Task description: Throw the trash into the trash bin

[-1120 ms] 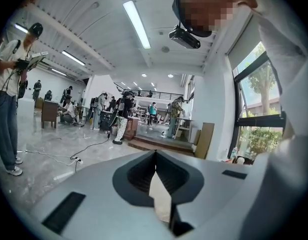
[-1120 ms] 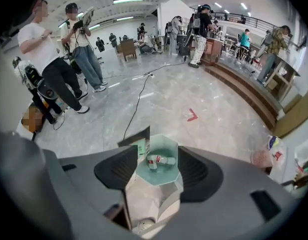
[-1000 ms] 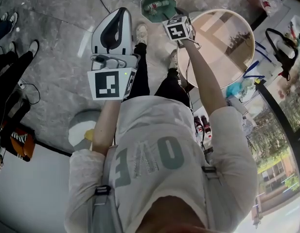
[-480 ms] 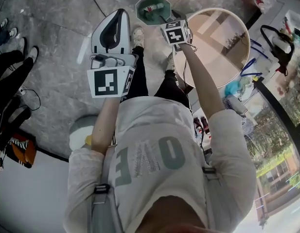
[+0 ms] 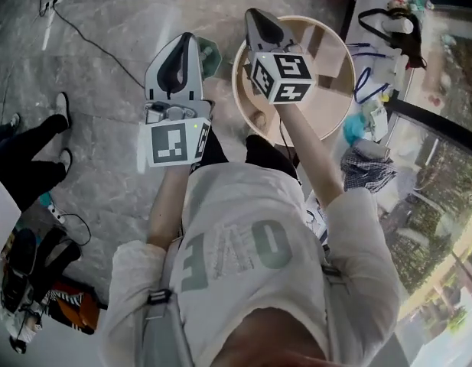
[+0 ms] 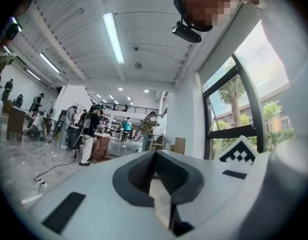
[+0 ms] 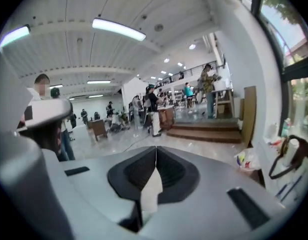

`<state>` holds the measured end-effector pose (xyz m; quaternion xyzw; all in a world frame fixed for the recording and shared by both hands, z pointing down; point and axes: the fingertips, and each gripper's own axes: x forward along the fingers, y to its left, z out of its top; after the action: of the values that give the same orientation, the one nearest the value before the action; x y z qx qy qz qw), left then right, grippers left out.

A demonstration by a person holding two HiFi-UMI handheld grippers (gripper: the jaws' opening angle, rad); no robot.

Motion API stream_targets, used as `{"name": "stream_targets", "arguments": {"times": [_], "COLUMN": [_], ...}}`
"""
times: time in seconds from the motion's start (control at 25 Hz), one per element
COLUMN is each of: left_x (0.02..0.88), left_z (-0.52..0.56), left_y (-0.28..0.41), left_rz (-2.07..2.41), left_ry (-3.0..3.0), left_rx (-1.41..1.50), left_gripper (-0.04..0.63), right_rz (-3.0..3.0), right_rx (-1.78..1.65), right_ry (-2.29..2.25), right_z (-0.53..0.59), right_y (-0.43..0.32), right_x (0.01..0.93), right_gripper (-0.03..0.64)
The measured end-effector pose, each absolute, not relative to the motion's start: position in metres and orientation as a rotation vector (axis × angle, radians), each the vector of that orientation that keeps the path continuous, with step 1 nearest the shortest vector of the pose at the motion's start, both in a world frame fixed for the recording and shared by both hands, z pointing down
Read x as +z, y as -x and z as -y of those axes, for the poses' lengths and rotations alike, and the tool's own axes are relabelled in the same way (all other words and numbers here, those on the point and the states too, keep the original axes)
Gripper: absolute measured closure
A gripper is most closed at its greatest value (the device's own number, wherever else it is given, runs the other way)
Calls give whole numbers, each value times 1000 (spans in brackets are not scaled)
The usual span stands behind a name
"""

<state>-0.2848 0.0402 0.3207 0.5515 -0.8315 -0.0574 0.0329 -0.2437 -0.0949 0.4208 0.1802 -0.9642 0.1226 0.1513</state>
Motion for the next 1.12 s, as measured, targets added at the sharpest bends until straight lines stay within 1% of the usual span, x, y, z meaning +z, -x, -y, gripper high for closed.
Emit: {"name": "stream_targets", "arguments": {"times": [0.12,0.28,0.44,0.6,0.72,0.84,1.12], "left_x": [278,227,193,173,167,164,153], "left_z": [10,62,90,120,131,136,135], "left_y": [225,127,30,-51,-102,-133,-148], "left_rz": [2508,2403,2258,2122,2058,2029,2076], "left_ry": [-1930,-2180,-2393,-2547,-2618,-2669,-2659], "left_rx": [-215,-290,-351,-376,-357,-342,-353], "left_gripper": [584,584,584,584,584,584,584], "right_rz": [2881,2930,2893,2817,2769,2762,2833], "right_rx": [322,210,52,-58,-65,-58,-97], "right_ry": [-682,-938,-1190,-1391,-1446,-1471,-1406], "right_z": [130,161,168,174,178,184,185], "right_y": [166,31,-86,-170,-213,-238,-237], "right_x": [339,268,235,226,226,226,211], "right_gripper": [603,603,603,603,603,603,603]}}
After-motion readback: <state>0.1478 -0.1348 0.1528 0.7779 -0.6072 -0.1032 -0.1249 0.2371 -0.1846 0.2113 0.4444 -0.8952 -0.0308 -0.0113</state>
